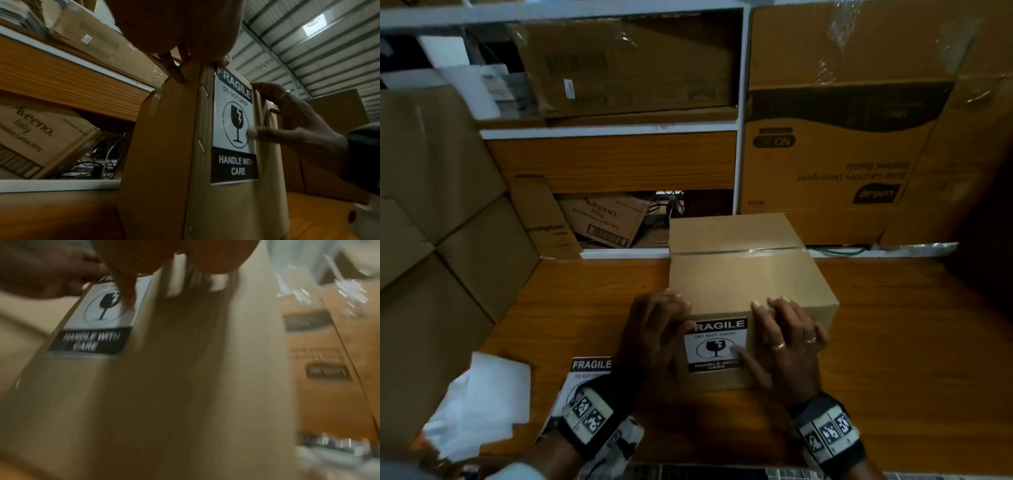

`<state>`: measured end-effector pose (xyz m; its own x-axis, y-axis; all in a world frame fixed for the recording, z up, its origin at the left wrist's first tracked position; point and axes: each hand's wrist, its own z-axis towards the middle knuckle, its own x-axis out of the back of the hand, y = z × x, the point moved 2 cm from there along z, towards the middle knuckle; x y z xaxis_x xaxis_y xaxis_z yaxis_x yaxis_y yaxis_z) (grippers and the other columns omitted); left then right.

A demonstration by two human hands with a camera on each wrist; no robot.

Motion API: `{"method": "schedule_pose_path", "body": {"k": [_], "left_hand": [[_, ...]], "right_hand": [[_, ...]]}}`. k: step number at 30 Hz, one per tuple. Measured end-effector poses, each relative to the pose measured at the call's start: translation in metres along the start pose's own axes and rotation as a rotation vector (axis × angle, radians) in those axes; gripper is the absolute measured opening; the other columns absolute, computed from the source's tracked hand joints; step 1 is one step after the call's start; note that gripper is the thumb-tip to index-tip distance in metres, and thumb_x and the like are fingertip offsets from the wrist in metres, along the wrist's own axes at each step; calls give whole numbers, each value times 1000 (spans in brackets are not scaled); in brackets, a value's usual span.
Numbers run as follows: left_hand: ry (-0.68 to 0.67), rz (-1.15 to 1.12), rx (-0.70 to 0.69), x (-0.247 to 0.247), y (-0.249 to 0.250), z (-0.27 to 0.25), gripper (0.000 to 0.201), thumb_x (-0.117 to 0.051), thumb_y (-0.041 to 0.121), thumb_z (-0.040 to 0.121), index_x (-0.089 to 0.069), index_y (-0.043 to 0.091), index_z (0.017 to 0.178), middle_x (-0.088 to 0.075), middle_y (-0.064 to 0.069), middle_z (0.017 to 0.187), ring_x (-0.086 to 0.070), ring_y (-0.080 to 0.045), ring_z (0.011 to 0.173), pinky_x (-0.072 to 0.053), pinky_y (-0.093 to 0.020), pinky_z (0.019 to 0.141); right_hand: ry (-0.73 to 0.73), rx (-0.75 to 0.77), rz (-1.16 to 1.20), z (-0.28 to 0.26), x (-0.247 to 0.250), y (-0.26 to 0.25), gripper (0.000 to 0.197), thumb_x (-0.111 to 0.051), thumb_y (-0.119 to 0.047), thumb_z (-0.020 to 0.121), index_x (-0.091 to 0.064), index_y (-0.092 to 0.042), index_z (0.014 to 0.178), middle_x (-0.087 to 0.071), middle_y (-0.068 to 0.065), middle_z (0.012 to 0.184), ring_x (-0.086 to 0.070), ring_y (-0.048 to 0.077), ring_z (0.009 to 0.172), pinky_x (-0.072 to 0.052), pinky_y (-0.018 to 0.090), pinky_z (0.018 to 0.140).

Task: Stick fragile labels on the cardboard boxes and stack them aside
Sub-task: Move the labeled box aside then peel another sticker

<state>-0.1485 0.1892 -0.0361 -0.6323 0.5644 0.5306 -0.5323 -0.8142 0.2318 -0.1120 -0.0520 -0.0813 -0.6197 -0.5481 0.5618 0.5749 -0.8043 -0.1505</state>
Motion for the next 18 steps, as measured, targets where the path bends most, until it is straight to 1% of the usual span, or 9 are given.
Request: {"method": "schedule_pose_path", "body": {"k": [3,5,7,9,11,12,15,16,18], "left_hand": [[30,-41,23,-1,6,-3,25,-45,36,105,-58,18,117,-54,-1,122,-43,-11,128,-29,-18,114],[49,-60,35,-1,9,-5,26,-42,34,106,-58,17,117,-54,0,121,-44,-12,128,-30,-19,113],[51,-68,48,-1,8,-7,26,-41,33,107,-59,18,118,-55,0,122,-45,-14,128,-31,-21,113],[46,-71,54,-1,7,-9,25,-43,30,106,-60,17,118,-55,-1,123,-46,-14,129,-31,-22,113],[33,-89,63,0,7,-9,25,-47,24,103,-64,13,117,-56,-3,124,-46,-13,131,-33,-25,113],[23,-96,69,1,7,-9,25,-49,22,101,-65,11,117,-56,-4,124,-45,-14,132,-35,-27,113],[13,-123,96,2,8,-8,26,-58,25,95,-63,16,119,-56,-5,130,-47,-19,134,-41,-30,110],[4,-148,145,2,11,-9,31,-62,29,92,-61,20,121,-52,-1,134,-45,-15,135,-43,-25,107],[-28,-192,246,4,17,-13,45,-69,39,86,-58,27,128,-45,4,143,-37,2,137,-43,-14,100]], "right_hand": [[-113,101,-99,-10,1,8,104,-55,-73,78,-13,-28,162,-31,15,154,-32,33,141,-18,53,115],[-111,94,-132,-13,2,7,106,-54,-73,78,-10,-28,163,-32,14,153,-32,33,142,-14,55,117],[-61,43,-94,-8,4,1,94,-57,-74,79,-29,-29,156,-37,12,148,-37,32,137,-23,56,112],[21,-29,26,7,8,-3,71,-60,-71,82,-49,-27,137,-44,10,136,-44,33,126,-36,59,102],[95,-124,150,23,14,-6,49,-58,-65,92,-58,-24,119,-50,8,125,-51,33,116,-45,63,89],[113,-183,179,29,17,-8,44,-56,-62,95,-62,-22,114,-54,7,122,-53,33,115,-46,64,87],[115,-363,111,26,26,-11,41,-62,-56,92,-72,-22,111,-55,15,136,-46,41,132,-34,71,100],[91,-400,78,21,31,-8,43,-66,-53,88,-71,-23,118,-48,17,145,-39,42,140,-29,72,106],[-8,-398,116,11,40,3,58,-79,-46,83,-63,-27,135,-30,16,159,-25,39,150,-27,70,112]]}}
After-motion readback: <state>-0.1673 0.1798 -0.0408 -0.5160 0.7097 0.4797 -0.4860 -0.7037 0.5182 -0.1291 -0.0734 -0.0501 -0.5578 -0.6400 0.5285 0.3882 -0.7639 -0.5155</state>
